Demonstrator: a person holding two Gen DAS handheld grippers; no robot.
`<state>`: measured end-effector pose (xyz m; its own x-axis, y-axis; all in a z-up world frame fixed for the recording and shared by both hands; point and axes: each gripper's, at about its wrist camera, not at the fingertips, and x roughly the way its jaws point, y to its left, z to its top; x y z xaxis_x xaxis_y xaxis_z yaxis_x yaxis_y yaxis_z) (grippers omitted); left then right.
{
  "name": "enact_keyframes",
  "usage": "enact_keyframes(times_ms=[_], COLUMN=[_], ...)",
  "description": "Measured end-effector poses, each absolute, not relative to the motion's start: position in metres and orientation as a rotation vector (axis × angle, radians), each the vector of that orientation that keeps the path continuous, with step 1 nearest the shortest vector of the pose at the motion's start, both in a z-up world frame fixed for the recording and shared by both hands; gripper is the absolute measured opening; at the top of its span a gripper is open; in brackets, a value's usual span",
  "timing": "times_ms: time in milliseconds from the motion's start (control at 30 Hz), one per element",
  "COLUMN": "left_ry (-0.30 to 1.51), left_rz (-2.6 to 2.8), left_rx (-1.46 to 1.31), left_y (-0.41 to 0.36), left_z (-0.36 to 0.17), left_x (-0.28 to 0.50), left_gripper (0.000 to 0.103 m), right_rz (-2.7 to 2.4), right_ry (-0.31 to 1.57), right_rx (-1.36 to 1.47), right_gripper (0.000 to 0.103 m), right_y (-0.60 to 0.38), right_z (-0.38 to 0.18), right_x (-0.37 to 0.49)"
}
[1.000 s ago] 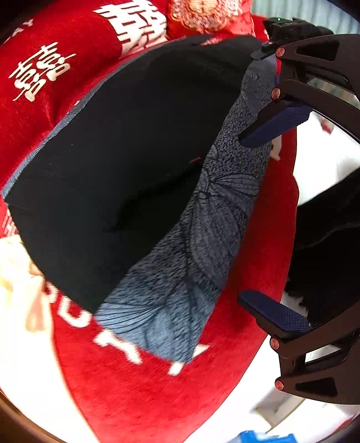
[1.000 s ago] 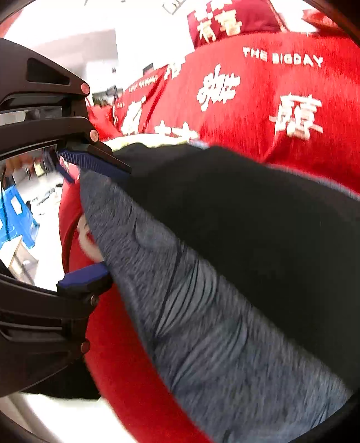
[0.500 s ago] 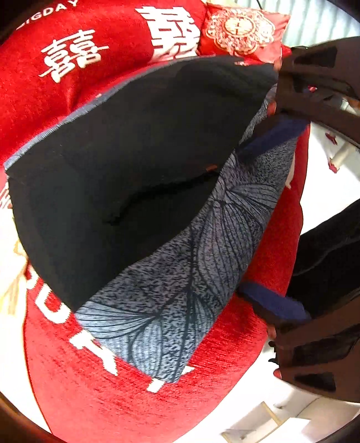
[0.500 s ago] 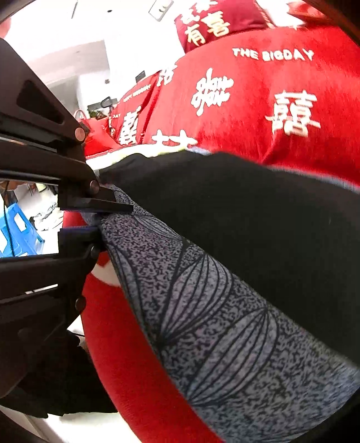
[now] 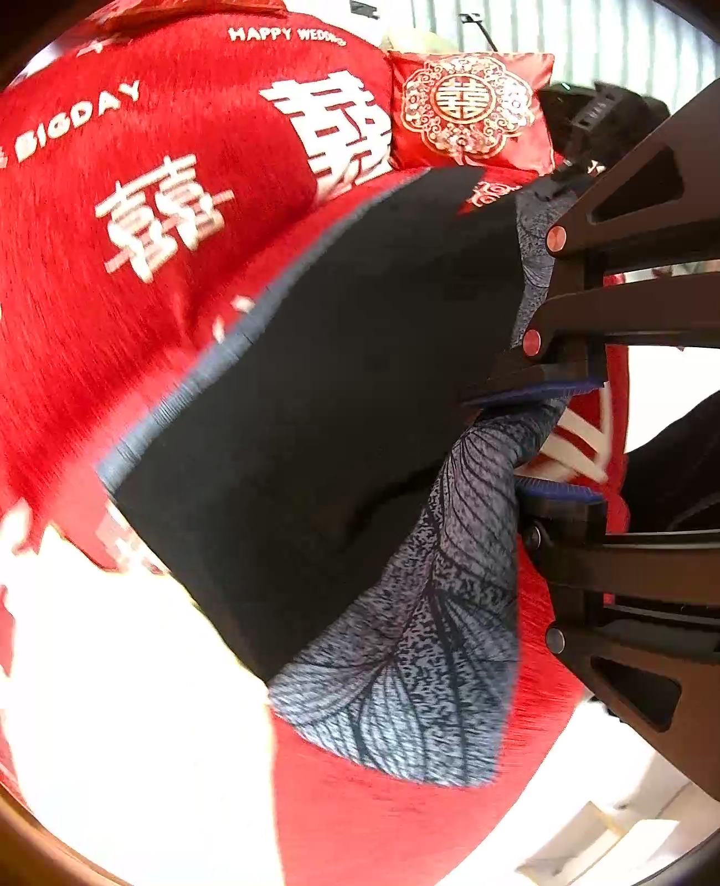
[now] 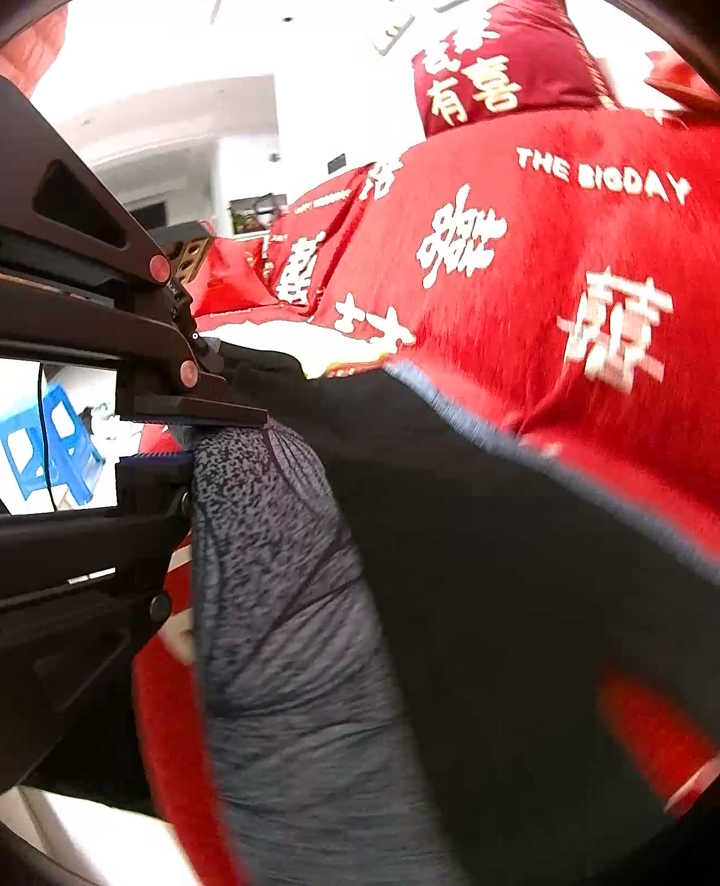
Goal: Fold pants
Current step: 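Grasp the grey cuff edge with the left tool while the right tool grasps it too, then lift the cuff end with both tools and fold it over toward the waistband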
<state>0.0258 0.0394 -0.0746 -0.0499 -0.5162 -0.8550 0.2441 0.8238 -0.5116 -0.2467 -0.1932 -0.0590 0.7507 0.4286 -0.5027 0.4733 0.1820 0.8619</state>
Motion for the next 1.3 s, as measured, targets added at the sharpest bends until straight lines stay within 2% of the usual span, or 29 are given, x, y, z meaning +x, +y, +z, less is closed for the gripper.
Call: enact_keyframes(times_ms=[233, 500, 533, 600, 633, 700, 733, 800, 833, 867, 933, 1000, 1100, 1200, 1233, 1300], left_ry=[1.355, 1.3, 1.301, 1.296, 1.286, 1.295, 1.298, 1.281, 1.254, 1.229, 1.219, 1.22, 1.243, 1.28, 1.283, 1.285], left_rz=[-0.65, -0.553, -0.53, -0.482, -0.455, -0.443, -0.438, -0.416, -0.394, -0.383, -0.385, -0.394, -0.431, -0.469, -0.477, -0.464], left_rx=[-0.16, 0.01, 0.031, 0.045, 0.047, 0.044, 0.05, 0.075, 0.087, 0.09, 0.108, 0.141, 0.222, 0.258, 0.264, 0.283], left_y=[-0.035, -0.112, -0.116, -0.126, -0.127, -0.127, -0.128, -0.124, -0.117, -0.11, -0.101, -0.099, -0.113, -0.136, -0.142, -0.151], left_z=[-0.048, -0.109, -0.119, -0.132, -0.135, -0.135, -0.132, -0.12, -0.11, -0.102, -0.089, -0.086, -0.098, -0.122, -0.127, -0.142], left_x=[0.094, 0.16, 0.164, 0.173, 0.177, 0.182, 0.182, 0.182, 0.181, 0.179, 0.176, 0.17, 0.154, 0.138, 0.135, 0.134], left_gripper=[0.026, 0.026, 0.03, 0.049, 0.053, 0.053, 0.053, 0.067, 0.079, 0.079, 0.08, 0.079, 0.08, 0.08, 0.08, 0.08], right_rz=[0.049, 0.032, 0.027, 0.015, 0.01, 0.014, 0.025, 0.057, 0.068, 0.078, 0.113, 0.143, 0.191, 0.212, 0.195, 0.149], right_ry=[0.884, 1.059, 1.087, 1.142, 1.169, 1.192, 1.202, 1.209, 1.206, 1.191, 1.149, 1.143, 1.208, 1.326, 1.354, 1.366], right_rx=[1.298, 1.229, 1.207, 1.172, 1.168, 1.178, 1.17, 1.096, 1.048, 0.986, 0.84, 0.69, 0.511, 0.248, 0.174, 0.15], right_gripper=[0.008, 0.011, 0.011, 0.011, 0.012, 0.014, 0.019, 0.046, 0.074, 0.081, 0.08, 0.078, 0.062, 0.028, 0.007, 0.004], right_y=[-0.274, -0.339, -0.343, -0.347, -0.349, -0.351, -0.351, -0.346, -0.343, -0.339, -0.328, -0.313, -0.285, -0.245, -0.236, -0.236], right_z=[-0.042, -0.108, -0.118, -0.134, -0.142, -0.143, -0.138, -0.116, -0.104, -0.087, -0.054, -0.034, -0.041, -0.07, -0.082, -0.099], right_x=[-0.156, -0.059, -0.049, -0.035, -0.03, -0.027, -0.025, -0.025, -0.027, -0.028, -0.028, -0.014, 0.016, 0.038, 0.042, 0.047])
